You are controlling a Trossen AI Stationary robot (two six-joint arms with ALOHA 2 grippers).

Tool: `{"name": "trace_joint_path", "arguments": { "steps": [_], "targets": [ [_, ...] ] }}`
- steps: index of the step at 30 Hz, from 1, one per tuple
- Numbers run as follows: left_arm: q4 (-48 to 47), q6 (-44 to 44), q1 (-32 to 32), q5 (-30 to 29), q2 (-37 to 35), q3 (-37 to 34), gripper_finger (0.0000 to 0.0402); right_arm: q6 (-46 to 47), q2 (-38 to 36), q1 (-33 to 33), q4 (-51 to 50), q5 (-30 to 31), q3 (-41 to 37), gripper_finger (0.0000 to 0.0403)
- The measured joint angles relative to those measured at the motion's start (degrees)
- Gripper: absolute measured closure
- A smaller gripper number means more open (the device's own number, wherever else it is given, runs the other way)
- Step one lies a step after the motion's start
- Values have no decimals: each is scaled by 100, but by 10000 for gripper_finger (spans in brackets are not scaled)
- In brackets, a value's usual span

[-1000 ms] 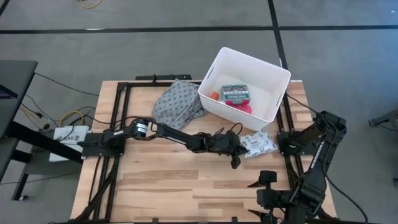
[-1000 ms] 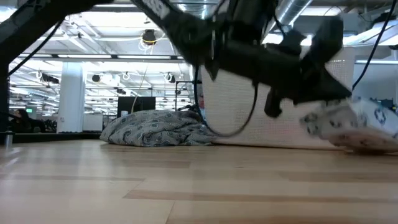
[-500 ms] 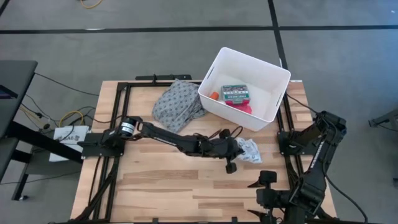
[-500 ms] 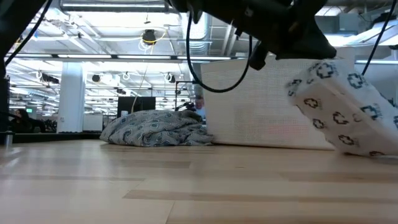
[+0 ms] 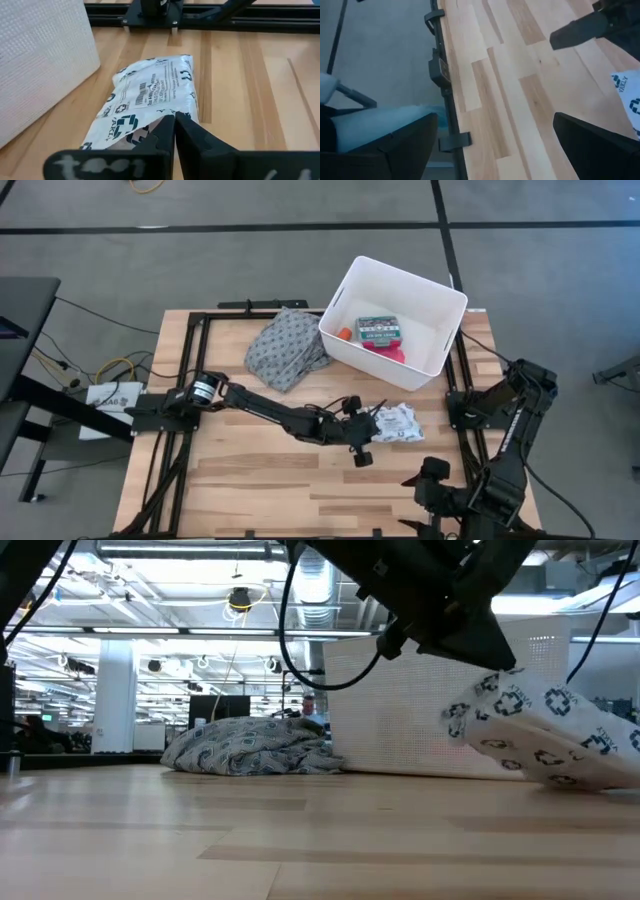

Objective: Pick & place medical supplies in basket/bin
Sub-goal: Put the white bag in the white bin

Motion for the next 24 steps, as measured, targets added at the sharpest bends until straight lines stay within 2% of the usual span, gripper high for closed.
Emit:
{"name": "trace_joint_path", "arguments": {
  "steps": [7,13,20,24],
  "targets": [
    [-81,0,2,20,0,0,401,-39,0,-397,-2,-14,0,10],
    [-123,11,-4,27,0,0,401,-409,0,-821,13,-749,0,10],
    [-216,46,-4,42,2,0,401,-764,0,-933,441,-790,0,10],
    [-250,105,-4,55,4,0,401,-791,0,-939,682,-1095,0,10]
  ]
}}
